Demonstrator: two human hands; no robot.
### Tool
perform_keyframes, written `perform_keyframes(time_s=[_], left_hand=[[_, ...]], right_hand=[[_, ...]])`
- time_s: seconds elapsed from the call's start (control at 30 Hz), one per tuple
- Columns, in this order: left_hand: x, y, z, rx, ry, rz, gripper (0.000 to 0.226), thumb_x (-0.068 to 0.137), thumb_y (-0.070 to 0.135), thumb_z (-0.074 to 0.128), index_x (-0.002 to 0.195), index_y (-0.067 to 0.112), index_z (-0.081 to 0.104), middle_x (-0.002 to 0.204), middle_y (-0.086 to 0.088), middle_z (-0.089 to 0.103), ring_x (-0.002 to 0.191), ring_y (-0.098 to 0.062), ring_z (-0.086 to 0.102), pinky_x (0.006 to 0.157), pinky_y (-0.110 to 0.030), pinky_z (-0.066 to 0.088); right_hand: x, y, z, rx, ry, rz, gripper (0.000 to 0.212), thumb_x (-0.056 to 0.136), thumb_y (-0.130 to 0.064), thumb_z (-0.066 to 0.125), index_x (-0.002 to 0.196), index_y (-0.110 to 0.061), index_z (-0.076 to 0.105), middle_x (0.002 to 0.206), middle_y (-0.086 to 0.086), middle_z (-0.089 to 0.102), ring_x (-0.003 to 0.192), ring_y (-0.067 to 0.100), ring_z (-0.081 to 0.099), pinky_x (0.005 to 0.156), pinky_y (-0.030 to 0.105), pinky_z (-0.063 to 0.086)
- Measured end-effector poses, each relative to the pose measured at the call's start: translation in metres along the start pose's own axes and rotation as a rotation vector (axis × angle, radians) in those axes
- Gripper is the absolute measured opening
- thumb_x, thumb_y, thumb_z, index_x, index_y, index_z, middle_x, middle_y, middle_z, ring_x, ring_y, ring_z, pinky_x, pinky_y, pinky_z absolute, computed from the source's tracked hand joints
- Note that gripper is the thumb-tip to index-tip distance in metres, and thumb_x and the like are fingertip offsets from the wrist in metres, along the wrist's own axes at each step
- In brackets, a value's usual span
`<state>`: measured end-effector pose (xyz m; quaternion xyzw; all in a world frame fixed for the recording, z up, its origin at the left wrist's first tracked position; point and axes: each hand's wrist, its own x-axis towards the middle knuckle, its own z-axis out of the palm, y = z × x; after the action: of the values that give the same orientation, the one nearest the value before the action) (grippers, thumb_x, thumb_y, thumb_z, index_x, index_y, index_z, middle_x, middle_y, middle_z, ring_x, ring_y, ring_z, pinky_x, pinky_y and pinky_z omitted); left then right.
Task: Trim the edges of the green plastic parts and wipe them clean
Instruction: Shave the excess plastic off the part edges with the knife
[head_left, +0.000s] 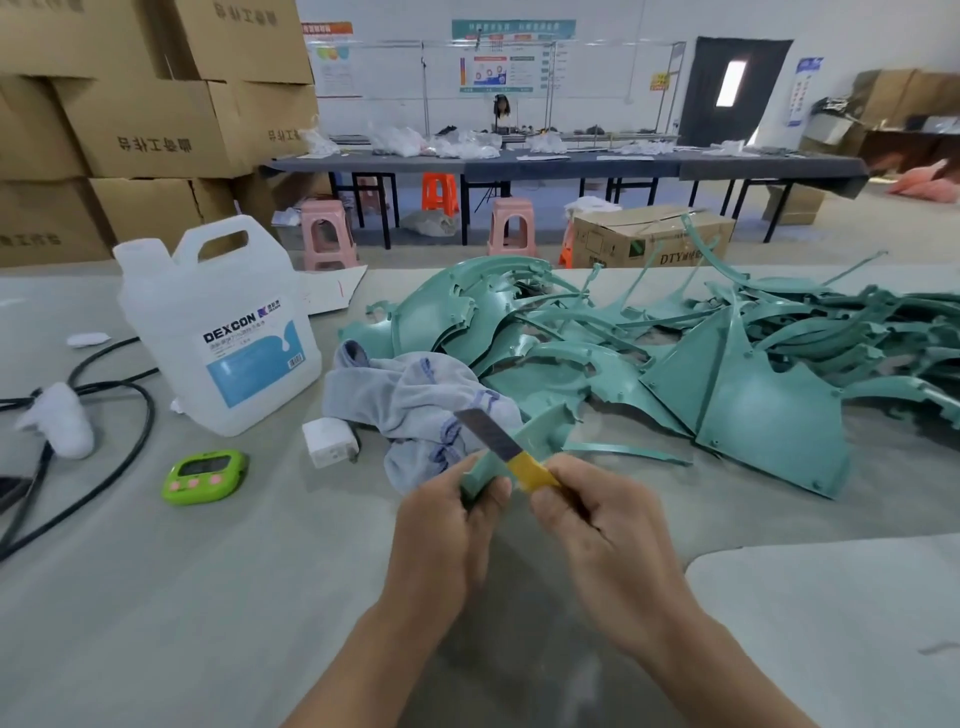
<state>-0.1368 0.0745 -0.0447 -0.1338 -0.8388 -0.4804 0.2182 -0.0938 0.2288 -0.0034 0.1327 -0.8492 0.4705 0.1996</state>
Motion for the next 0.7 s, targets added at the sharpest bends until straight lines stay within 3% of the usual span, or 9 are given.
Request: perform_keyframes(time_s=[0.23,0.33,0.4,0.5,0.57,0.7], left_hand=[[0.001,-0.001,0.0,0.122,-0.013,0.004,0.041,0.092,0.03,0.069,0.073,0.063,0.054,0.06,0.031,0.055,0.052,0.007,0.049,0.049,-0.003,0.032],[0.002,0.001,-0.002,0.127,-0.025,-0.001,0.046,0.093,0.026,0.07,0.074,0.066,0.054,0.058,0.032,0.054,0.051,0.006,0.05,0.047,-0.003,0.032],[0.003,0.001,-0.001,0.135,-0.021,-0.013,0.046,0.093,0.027,0.068,0.074,0.066,0.054,0.06,0.034,0.055,0.054,0.008,0.051,0.049,-0.004,0.034],[0.003,-0.002,0.001,0.161,-0.044,-0.115,0.035,0.093,0.034,0.067,0.061,0.039,0.054,0.06,0.031,0.056,0.058,0.003,0.052,0.051,-0.015,0.035],[0.002,-0.006,0.002,0.146,-0.051,-0.197,0.046,0.092,0.036,0.068,0.054,0.027,0.044,0.057,0.027,0.056,0.056,-0.001,0.051,0.049,-0.018,0.034],[0.003,-0.009,0.002,0.151,-0.07,-0.269,0.048,0.093,0.036,0.068,0.054,0.021,0.043,0.044,0.009,0.047,0.046,-0.008,0.044,0.047,-0.019,0.033]], right_hand=[[0.006,-0.001,-0.014,-0.322,0.023,-0.023,0.029,0.094,-0.035,0.057,0.075,-0.013,0.055,0.06,0.0,0.05,0.061,0.019,0.047,0.058,0.038,0.041],[0.009,0.001,-0.024,-0.394,0.161,0.05,0.031,0.094,-0.025,0.061,0.067,-0.016,0.049,0.055,-0.006,0.05,0.053,0.016,0.044,0.052,0.027,0.033],[0.006,0.0,-0.025,-0.305,0.168,0.034,0.03,0.092,-0.026,0.058,0.066,-0.017,0.046,0.054,-0.007,0.046,0.052,0.014,0.041,0.05,0.022,0.027],[-0.004,-0.012,-0.021,-0.291,-0.004,-0.089,0.028,0.088,-0.029,0.057,0.067,-0.018,0.042,0.061,-0.005,0.045,0.059,0.014,0.043,0.055,0.022,0.031],[-0.008,-0.012,-0.018,-0.36,-0.047,-0.112,0.027,0.088,-0.031,0.054,0.067,-0.022,0.039,0.064,-0.007,0.047,0.064,0.016,0.045,0.058,0.02,0.032],[-0.002,-0.001,-0.028,-0.303,0.152,0.033,0.033,0.09,-0.026,0.059,0.063,-0.019,0.042,0.056,-0.007,0.045,0.055,0.017,0.041,0.051,0.027,0.028]])
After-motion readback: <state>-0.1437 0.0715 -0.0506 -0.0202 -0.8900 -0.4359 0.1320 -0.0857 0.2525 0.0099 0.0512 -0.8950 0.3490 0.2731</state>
